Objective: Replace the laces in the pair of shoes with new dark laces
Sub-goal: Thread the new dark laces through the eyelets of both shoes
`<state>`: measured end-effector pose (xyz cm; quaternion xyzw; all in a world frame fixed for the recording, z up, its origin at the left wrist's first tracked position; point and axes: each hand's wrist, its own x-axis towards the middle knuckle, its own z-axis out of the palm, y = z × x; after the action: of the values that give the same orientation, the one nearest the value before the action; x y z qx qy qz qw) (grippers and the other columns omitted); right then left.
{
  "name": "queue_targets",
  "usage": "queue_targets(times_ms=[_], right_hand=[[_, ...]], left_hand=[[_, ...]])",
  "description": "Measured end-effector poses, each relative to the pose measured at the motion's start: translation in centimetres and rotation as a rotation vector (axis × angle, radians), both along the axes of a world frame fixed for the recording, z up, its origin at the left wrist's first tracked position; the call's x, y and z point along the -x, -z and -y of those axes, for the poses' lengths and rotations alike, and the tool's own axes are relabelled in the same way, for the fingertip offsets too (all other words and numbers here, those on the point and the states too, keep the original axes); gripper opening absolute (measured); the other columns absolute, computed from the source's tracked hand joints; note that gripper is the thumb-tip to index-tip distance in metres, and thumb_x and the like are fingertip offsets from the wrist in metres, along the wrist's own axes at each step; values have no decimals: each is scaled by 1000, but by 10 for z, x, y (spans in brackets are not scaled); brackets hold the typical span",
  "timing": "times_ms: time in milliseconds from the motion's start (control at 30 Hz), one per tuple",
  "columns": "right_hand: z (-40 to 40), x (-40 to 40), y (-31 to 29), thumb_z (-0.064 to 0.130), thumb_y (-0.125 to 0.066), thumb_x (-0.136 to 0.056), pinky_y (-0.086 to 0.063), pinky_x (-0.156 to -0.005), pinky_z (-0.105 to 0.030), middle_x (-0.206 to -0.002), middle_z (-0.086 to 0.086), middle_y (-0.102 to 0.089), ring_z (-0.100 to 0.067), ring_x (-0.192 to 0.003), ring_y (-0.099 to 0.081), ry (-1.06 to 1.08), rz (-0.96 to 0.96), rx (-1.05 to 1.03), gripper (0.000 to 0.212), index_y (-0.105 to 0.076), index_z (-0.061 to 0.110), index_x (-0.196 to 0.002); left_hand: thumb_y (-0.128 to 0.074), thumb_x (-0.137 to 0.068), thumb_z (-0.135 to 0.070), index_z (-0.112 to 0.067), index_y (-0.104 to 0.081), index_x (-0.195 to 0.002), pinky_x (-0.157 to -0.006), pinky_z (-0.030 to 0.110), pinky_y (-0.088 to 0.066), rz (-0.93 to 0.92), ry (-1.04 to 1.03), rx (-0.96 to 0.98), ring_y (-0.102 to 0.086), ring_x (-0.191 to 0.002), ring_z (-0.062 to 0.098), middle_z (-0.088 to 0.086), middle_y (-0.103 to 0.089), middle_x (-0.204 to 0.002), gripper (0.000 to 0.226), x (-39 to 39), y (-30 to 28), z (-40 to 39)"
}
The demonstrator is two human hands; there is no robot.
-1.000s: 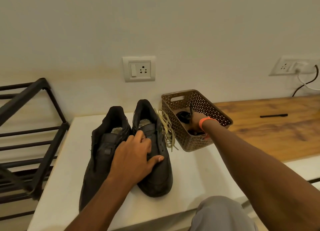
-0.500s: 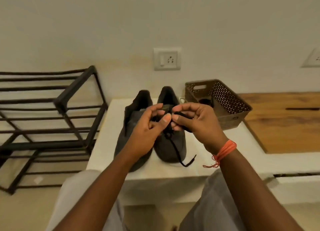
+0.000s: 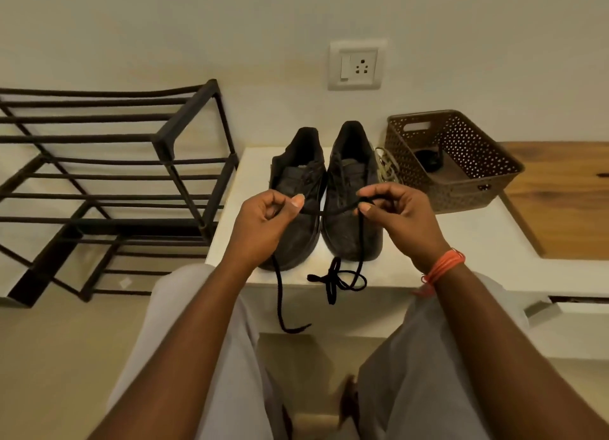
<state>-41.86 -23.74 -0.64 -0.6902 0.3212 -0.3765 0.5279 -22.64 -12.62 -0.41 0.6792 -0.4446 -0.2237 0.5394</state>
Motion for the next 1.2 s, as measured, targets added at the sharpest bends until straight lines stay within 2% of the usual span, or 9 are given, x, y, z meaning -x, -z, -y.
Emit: queue_targets(times_ms=[133, 300, 367, 467, 567, 700, 900, 1033, 1200], right_hand=[[-4, -3, 0, -7, -62, -86, -56, -67, -30, -77, -11, -62, -23, -78, -68, -95, 117, -195, 29, -59, 2, -114], [-11, -6, -4, -3, -45, -95, -42, -41, -24, -71, -13, -53, -18, -49, -51, -322, 219, -453, 35, -43, 0, -130], [-10, -6, -3, -1, -47, -95, -34, -37, -18, -74, -14, -50, -11, -44, -43, -349, 194, -415, 35, -43, -1, -130], [-6, -3, -2, 5, -59, -91, -48, -51, -18, -76, -11, -62, -12, -59, -58, -273, 97, -311, 34, -49, -2, -122], [5, 8, -6, 9, -67, -87, -42, -50, -13, -68, -12, -58, -4, -52, -55, -130, -37, -115, 28, -59, -3, -111], [19, 29, -9, 8, -68, -85, -32, -42, -9, -58, -7, -57, 0, -39, -44, -22, -63, -40, 17, -67, -7, -94], [7, 19, -9, 14, -61, -87, -31, -42, -14, -68, -5, -65, -5, -45, -40, -181, 16, -100, 19, -70, 4, -100], [-1, 4, -12, 4, -59, -90, -34, -42, -16, -67, -3, -65, -1, -44, -47, -245, 94, -133, 18, -59, -2, -107], [13, 15, -15, 1, -61, -89, -32, -43, -10, -65, -14, -56, 0, -40, -45, -117, 56, -103, 14, -58, -5, -100]], left_hand=[[-60, -86, -54, -23, -63, -99, -76, 37, -54, 175, 47, -54, -59, -77, 20, 5, -62, -87, 33, 4, 12, 6], [-54, -88, -56, -30, -37, -143, -107, 33, -39, 289, 278, 34, -40, -132, 9, -7, -39, -144, 64, 24, 12, 12], [-57, -89, -50, -28, -33, -146, -95, 32, -51, 97, 433, -50, -60, -111, 11, -1, -62, -124, 66, 32, 11, 13], [-61, -91, -35, -21, -61, -118, -61, 27, -51, 247, 357, -1, -60, -63, 10, -2, -63, -69, 31, 30, 8, 14], [-54, -97, -30, -19, -66, -92, -62, 15, -45, 164, -103, 125, -57, -65, 0, -11, -60, -71, 17, 12, 3, 16], [-48, -100, -29, -11, -66, -100, -65, 31, -47, -223, -532, 244, -53, -70, 11, 1, -56, -76, 25, -21, -2, 7], [-43, -96, -43, -20, -41, -143, -108, 35, -30, 540, -176, 161, -38, -130, 14, 2, -47, -139, 52, 8, 4, 9], [-37, -95, -58, -25, -61, -115, -92, 42, -44, 711, 222, 106, -54, -99, 7, -12, -61, -100, 46, 36, 17, 19], [-42, -101, -35, -23, -56, -77, -65, 18, -46, 180, -128, 211, -54, -67, 3, -6, -55, -70, 30, 24, 4, 23]])
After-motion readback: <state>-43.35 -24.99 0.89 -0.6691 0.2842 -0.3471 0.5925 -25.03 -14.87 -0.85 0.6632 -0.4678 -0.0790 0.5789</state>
